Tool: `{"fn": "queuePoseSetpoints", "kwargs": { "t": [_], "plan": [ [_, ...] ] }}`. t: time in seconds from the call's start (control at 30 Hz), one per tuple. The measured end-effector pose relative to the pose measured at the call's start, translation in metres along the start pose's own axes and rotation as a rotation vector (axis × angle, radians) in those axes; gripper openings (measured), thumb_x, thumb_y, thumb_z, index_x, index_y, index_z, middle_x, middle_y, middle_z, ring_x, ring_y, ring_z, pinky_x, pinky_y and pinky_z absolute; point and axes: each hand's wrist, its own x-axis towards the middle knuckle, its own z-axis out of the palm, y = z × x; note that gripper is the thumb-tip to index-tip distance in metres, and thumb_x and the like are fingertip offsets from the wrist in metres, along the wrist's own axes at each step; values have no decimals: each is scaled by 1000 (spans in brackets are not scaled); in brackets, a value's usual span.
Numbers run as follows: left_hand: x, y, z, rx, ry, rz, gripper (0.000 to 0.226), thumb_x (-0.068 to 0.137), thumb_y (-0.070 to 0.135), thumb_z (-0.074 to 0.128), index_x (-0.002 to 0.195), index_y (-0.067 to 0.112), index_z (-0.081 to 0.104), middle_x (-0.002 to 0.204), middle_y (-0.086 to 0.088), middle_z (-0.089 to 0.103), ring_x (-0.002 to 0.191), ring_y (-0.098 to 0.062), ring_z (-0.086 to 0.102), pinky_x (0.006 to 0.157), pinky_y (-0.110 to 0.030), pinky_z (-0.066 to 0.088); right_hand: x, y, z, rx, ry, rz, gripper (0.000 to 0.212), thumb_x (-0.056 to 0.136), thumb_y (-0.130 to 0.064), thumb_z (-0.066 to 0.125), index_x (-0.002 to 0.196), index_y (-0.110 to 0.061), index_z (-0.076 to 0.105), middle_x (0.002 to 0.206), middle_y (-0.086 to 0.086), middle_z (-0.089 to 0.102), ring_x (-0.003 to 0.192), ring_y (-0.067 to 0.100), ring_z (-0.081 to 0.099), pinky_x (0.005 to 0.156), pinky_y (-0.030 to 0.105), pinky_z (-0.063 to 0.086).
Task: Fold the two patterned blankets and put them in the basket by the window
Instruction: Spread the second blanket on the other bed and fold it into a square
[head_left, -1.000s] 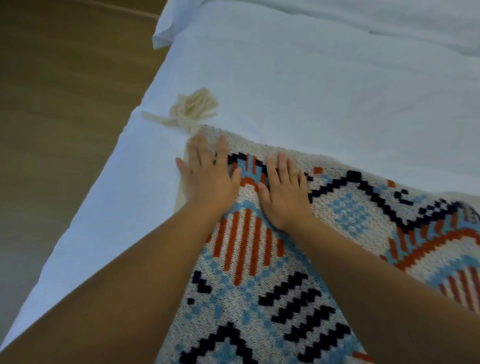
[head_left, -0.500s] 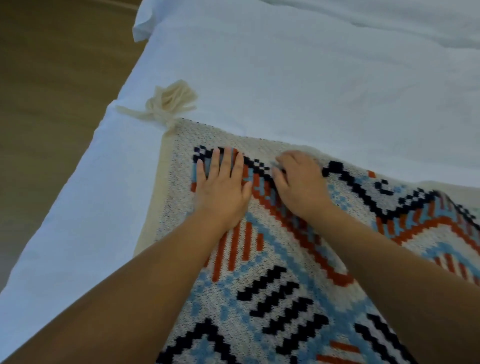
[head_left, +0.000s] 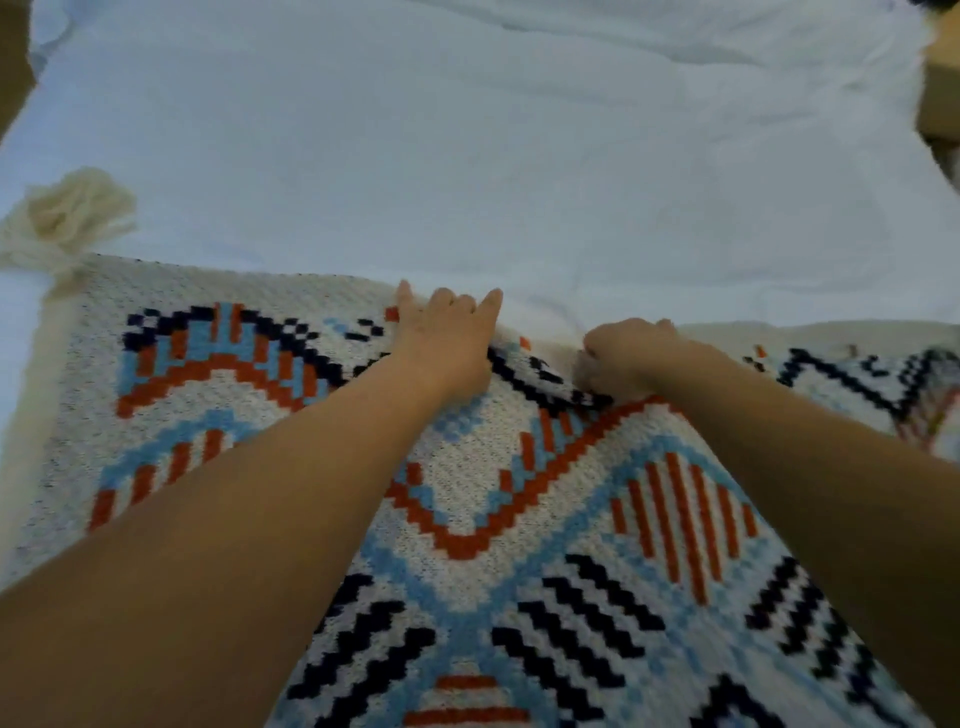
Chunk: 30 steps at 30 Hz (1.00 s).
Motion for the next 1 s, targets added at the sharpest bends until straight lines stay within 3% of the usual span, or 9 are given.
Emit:
{"fn": "queuePoseSetpoints", "kwargs": {
  "t": [0.07,0.17,0.23,0.27,0.3,0.37,0.47,0.83,1.0],
  "plan": [
    [5,6,-10,126,71,-34,39,85,19,50,124,15,46,115,-8,53,116,-29,41,100,-53,27,2,0,0,44,211,-10,9,89,-11,45,91,-7,54,84,9,56,71,27,49,65,36,43],
    [7,4,-10,123,308,-145,41,79,3,52,119,11,46,113,-12,48,105,-30,43,80,-38,32,7,7,1,390,643,138,13,89,1,39,90,-11,38,78,9,43,64,29,43,50,33,30],
    [0,10,2,-21,338,-217,67,80,2,52,140,13,23,139,-18,30,121,-34,34,91,-42,33,8,-2,22,416,586,142,23,94,-9,40,117,-13,42,125,22,43,101,40,50,73,43,46],
    [-6,18,12,-72,315,-224,73,86,8,50,146,17,9,150,-17,15,131,-35,24,101,-46,28,7,-10,42,372,525,103,40,97,-20,38,136,-13,33,148,24,22,129,43,33,104,47,36],
    [-13,30,25,-96,290,-207,70,94,22,43,147,21,-1,155,-13,1,139,-34,13,110,-48,19,4,-18,64,375,505,50,54,99,-31,32,147,-13,15,156,21,2,143,37,9,117,43,12],
    [-32,52,51,-91,247,-135,63,97,47,21,147,25,-10,156,-6,-15,143,-28,-8,113,-48,-6,-5,-30,92,504,572,17,65,99,-42,23,148,-14,-9,157,12,-12,145,25,-11,117,37,-6],
    [-61,69,81,-69,196,-127,64,92,55,6,145,26,-16,155,-3,-20,141,-22,-20,106,-43,-22,-14,-29,115,486,603,31,64,97,-46,20,148,-14,-4,158,7,-4,145,20,-6,114,34,-9],
    [-196,137,111,-164,49,-351,66,92,57,8,146,26,-14,156,-4,-17,142,-22,-18,109,-42,-18,-141,-4,199,400,426,66,64,96,-50,11,148,-18,-7,158,4,-11,144,21,-14,110,37,-18],
    [-303,171,135,-111,-14,-371,73,79,70,-11,138,29,-27,147,2,-29,143,-23,-15,112,-47,-13,-243,47,282,405,331,170,62,93,-53,9,148,-26,-5,159,2,-3,146,22,-6,115,41,-10]
  ]
}}
